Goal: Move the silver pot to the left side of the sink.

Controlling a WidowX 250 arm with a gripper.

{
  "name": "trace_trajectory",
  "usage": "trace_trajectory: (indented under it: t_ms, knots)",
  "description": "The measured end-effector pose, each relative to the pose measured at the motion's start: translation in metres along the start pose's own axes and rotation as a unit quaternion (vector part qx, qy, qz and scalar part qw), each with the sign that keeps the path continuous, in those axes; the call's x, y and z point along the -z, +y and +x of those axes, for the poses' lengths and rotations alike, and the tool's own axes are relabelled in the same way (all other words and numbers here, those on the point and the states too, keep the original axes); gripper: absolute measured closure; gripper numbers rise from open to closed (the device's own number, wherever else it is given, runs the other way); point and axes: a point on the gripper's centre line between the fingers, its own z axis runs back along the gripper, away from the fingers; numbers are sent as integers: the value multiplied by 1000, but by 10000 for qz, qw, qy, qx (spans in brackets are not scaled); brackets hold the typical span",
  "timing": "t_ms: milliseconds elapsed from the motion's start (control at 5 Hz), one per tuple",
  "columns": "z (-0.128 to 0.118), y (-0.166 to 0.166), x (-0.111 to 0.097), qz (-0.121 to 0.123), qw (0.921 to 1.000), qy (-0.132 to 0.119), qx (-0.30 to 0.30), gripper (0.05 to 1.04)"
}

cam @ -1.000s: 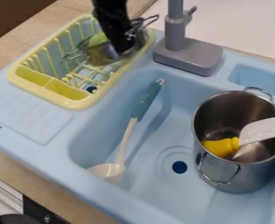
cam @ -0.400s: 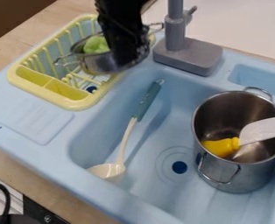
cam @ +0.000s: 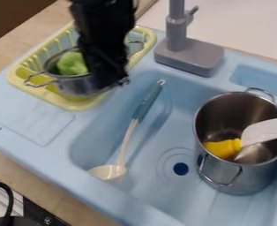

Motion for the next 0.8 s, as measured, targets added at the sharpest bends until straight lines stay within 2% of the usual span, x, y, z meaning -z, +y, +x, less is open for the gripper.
trace_trajectory:
  t_ms: [200, 400, 800]
  knots:
    - [-17, 5, -4, 177, 9994, 140, -278, 1028]
    - [-27, 7, -6, 235, 9985, 153, -479, 1028]
    - [-40, 3, 6, -8, 9977, 40, -677, 1028]
